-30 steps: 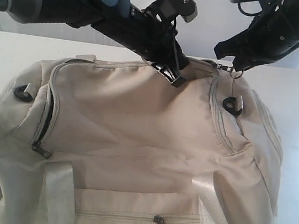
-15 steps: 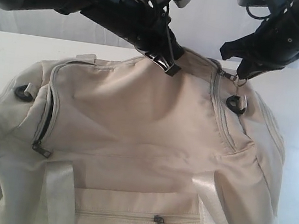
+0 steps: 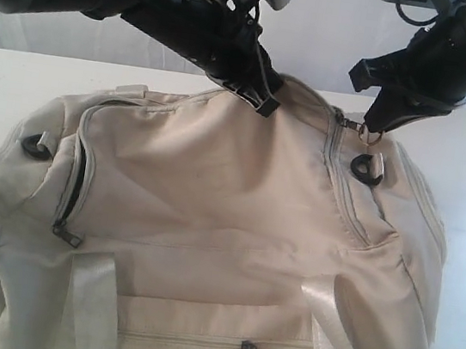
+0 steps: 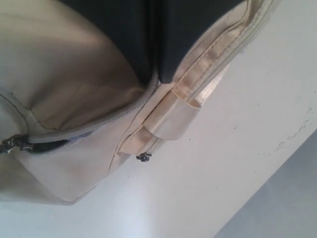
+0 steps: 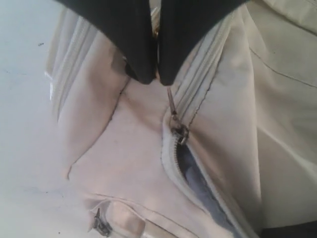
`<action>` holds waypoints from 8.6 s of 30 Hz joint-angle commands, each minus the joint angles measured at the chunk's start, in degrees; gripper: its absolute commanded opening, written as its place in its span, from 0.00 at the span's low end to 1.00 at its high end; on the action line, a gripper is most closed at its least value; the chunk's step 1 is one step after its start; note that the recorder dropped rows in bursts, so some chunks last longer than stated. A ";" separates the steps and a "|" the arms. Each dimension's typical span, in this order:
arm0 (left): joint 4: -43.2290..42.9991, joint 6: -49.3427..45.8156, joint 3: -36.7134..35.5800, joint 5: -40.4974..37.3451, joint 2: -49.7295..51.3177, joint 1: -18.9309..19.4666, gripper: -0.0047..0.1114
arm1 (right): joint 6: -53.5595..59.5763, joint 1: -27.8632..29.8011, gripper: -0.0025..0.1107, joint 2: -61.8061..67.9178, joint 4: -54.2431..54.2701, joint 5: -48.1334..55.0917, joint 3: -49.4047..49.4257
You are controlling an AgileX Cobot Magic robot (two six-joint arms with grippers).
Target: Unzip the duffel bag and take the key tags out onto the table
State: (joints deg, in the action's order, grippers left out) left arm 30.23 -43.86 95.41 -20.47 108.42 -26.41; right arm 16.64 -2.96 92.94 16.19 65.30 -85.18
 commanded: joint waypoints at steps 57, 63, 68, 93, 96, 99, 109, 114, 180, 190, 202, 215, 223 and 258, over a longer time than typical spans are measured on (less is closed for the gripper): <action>3.33 -4.69 9.34 0.40 10.49 -6.26 0.04 | 0.66 0.68 0.02 -7.37 5.37 -10.90 17.95; 3.16 -4.49 9.34 -0.49 7.19 -6.15 0.04 | 0.94 0.68 0.02 -7.37 4.55 -11.36 17.95; 3.07 -3.64 9.34 -1.85 6.05 -4.89 0.04 | 0.94 0.68 0.02 -7.37 4.55 -10.42 17.95; 2.65 -0.65 9.34 -4.57 6.05 -1.68 0.04 | 1.06 0.68 0.02 -16.03 4.92 -11.17 27.50; 2.65 -0.65 9.34 -5.36 6.05 -1.68 0.04 | 1.38 0.68 0.02 -16.37 4.92 -11.76 27.48; 2.65 -1.09 9.34 -6.55 6.05 -1.68 0.04 | 1.52 0.68 0.02 -16.98 4.92 -14.08 27.25; 2.65 -1.09 9.34 -12.04 6.05 -1.68 0.04 | 8.65 0.68 0.25 -18.01 6.76 -30.69 25.14; 3.27 0.12 9.34 -11.73 5.46 -1.68 0.04 | 19.62 0.68 0.51 -15.38 11.10 -30.72 25.24; 2.02 2.35 9.34 -10.88 4.10 -1.68 0.04 | 25.18 0.68 0.02 -12.78 25.87 -24.95 25.34; 1.10 3.42 9.34 -9.44 4.10 -1.68 0.04 | 21.27 0.68 0.02 -16.07 23.33 -16.52 29.16; 0.96 3.82 9.34 -10.22 4.10 -1.68 0.04 | 14.16 0.68 0.02 -29.08 15.10 -5.74 35.60; 0.60 4.86 9.34 -10.70 3.65 -1.68 0.04 | 8.82 0.68 0.02 -31.54 7.12 -6.00 39.24; 0.60 4.64 9.34 -13.12 3.41 -1.68 0.04 | 8.82 0.68 0.19 -31.54 7.46 -10.41 39.49; 11.80 12.72 0.49 -49.50 -11.65 -7.95 0.04 | 7.95 0.68 0.47 -35.96 6.13 -26.33 37.64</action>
State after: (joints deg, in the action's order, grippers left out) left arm 40.73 -33.04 99.42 -64.64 99.35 -31.36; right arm 25.66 -2.36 57.28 23.96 38.76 -47.31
